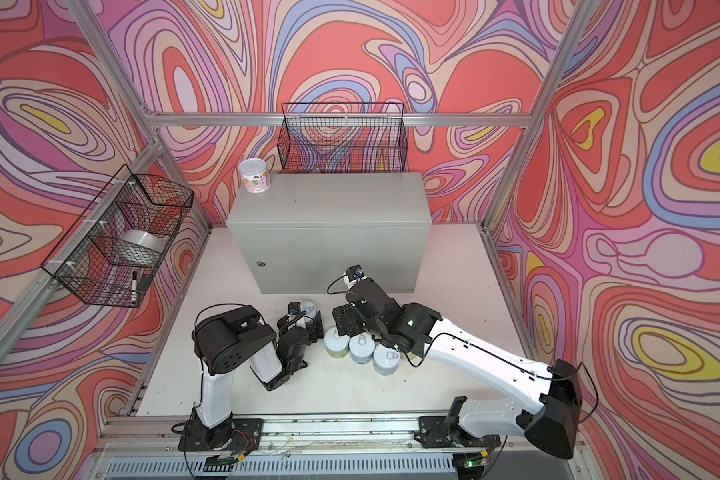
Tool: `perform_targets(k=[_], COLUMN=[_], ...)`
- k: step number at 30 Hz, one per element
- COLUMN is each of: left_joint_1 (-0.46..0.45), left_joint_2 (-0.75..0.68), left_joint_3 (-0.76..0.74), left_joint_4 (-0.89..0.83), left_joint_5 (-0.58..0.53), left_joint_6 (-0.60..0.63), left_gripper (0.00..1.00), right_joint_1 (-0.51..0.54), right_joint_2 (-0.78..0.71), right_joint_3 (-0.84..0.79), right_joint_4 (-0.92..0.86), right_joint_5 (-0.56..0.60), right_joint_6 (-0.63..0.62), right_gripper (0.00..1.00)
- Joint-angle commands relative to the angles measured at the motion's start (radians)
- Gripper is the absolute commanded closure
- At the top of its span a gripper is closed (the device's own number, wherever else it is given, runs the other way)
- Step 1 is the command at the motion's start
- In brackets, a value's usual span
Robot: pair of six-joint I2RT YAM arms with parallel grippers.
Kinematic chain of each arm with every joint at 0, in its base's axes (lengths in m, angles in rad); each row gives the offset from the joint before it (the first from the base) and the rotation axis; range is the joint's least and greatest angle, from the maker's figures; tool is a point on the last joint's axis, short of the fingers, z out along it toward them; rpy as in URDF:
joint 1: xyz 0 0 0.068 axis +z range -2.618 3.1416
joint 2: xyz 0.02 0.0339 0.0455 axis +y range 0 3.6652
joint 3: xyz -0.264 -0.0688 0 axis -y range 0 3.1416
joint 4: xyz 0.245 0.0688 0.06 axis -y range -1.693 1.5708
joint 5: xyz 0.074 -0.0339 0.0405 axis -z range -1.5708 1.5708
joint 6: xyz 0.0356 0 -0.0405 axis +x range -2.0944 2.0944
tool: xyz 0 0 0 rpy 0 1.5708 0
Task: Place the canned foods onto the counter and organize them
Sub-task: 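Close the left gripper around the blue-labelled can, then lift the blue-labelled can up to the cabinet top with the left gripper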
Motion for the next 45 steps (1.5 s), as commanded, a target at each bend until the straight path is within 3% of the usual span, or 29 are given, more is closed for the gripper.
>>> perform_targets(k=[1,13,16,20,21,23,30,32,35,45], left_joint_1=[0.026,0.063,0.065,0.065,0.065,0.065,0.065,0.065,0.06,0.023], left_joint_2=[0.029,-0.026,-0.054,-0.084,-0.086,-0.091,-0.191,-0.286,-0.485,-1.035], left_joint_3=[-0.009,-0.035,-0.057,-0.089,-0.095,-0.105,-0.165,-0.163,-0.076,0.05], left_joint_4=[-0.011,-0.012,-0.011,-0.011,-0.01,-0.011,-0.041,-0.175,-0.605,-1.291], left_joint_5=[0.022,0.1,0.128,0.141,0.139,0.136,0.204,0.252,0.322,0.26], left_joint_6=[-0.042,0.011,0.026,0.035,0.037,0.039,0.016,-0.011,-0.042,0.001], left_gripper=[0.11,0.31,0.41,0.61,0.81,1.0,1.0,1.0,1.0,1.0], right_joint_1=[0.003,0.002,0.003,0.002,0.002,0.002,0.002,0.002,0.003,0.003], right_joint_2=[0.015,0.024,0.029,0.041,0.042,0.044,0.031,0.026,0.03,0.04], right_joint_3=[0.033,0.032,0.034,0.038,0.038,0.038,0.039,0.041,0.037,-0.018], right_joint_4=[0.0,0.011,0.013,0.018,0.021,0.025,0.021,0.019,0.022,0.058], right_joint_5=[0.013,0.006,-0.001,-0.007,-0.01,-0.012,-0.003,-0.003,-0.001,-0.001], right_joint_6=[-0.014,0.001,0.001,0.002,0.004,0.004,0.008,0.009,0.015,0.046], right_gripper=[0.1,0.1,0.1,0.1,0.1,0.1,0.1,0.1,0.1,0.11])
